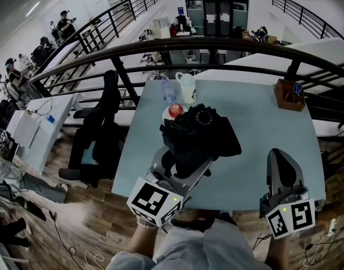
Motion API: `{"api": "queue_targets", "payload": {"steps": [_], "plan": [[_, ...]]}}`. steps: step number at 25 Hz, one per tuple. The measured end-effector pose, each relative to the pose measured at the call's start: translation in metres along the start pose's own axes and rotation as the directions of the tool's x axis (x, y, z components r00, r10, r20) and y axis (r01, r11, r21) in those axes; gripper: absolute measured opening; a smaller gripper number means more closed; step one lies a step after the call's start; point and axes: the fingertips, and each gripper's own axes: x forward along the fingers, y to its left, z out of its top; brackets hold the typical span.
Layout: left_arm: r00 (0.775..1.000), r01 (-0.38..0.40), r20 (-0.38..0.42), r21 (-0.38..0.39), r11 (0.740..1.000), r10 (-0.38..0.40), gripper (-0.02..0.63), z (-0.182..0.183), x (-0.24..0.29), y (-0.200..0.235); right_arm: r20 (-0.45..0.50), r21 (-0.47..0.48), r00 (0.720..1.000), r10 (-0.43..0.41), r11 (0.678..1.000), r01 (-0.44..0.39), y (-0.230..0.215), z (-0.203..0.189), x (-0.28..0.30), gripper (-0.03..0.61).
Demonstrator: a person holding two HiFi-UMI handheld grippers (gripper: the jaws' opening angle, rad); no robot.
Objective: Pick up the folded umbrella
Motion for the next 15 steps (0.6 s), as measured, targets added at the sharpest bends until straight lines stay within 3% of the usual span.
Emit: {"api": "queue_targets", "payload": {"steps": [15], "plan": [[1.000, -0.003, 0.008, -0.011, 1.000, 0.003, 0.288, 0.0038, -0.0006, -0.0033, -0.016, 0.005, 1.000, -0.004, 1.000, 0.004, -0.0027, -0.0037, -0.0017, 0.000]]}}
